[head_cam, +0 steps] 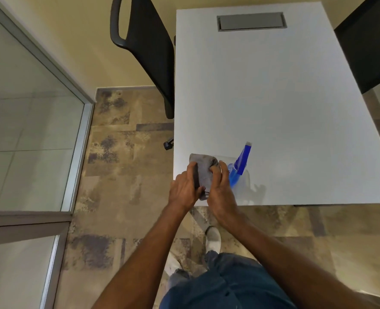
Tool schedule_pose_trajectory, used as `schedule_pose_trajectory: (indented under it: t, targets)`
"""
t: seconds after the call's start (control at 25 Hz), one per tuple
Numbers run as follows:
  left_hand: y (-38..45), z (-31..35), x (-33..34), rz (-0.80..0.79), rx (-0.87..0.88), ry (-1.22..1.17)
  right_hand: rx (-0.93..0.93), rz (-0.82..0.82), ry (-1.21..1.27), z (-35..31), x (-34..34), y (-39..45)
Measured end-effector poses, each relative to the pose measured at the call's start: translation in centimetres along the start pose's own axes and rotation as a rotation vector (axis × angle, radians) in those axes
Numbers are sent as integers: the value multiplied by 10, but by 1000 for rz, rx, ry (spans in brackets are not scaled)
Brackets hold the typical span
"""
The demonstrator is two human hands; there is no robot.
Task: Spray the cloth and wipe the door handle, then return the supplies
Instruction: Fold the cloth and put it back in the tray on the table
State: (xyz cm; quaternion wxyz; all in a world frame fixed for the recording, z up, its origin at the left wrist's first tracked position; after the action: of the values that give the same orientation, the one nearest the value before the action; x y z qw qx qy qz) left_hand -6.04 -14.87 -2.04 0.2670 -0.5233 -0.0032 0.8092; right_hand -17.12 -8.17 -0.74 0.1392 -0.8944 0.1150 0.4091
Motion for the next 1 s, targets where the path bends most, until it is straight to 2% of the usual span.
schedule_pose_trajectory:
  t: [0.08, 0.28, 0.44, 0.6, 0.76, 0.88, 1.0]
  targets:
    - [5, -3, 6, -20, -12, 101, -46, -2, -11, 2, 2, 0]
    - [15, 0, 17, -71, -27, 187, -56, -65, -345, 4, 19, 17]
    - [20, 1, 19, -49, 9, 340, 0, -77, -342, 17, 31, 28]
    - [25, 4, 23, -55, 58, 454, 37, -168, -399, 27, 46, 40]
    - [31, 5, 31, -98, 98, 514, 62, -297, -557, 40, 60, 50]
    - [35, 1, 40, -161, 106, 517, 89, -428, -566, 46, 69, 55]
    - [38, -2, 48, -238, 91, 549, 106, -487, -595, 50, 72, 60]
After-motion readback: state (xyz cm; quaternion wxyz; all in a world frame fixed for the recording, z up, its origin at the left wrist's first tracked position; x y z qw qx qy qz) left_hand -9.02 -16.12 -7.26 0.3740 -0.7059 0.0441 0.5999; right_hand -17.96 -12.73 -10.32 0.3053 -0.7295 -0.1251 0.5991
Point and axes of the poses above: each hand's wrist, its own y-axis towards the middle knuckle, its own x-axis out of the palm, z = x × y, the point moved 6 cm from there along y, towards the middle knuckle, and after that the axes turned 4 degrees about y, right-handed, at the moved point
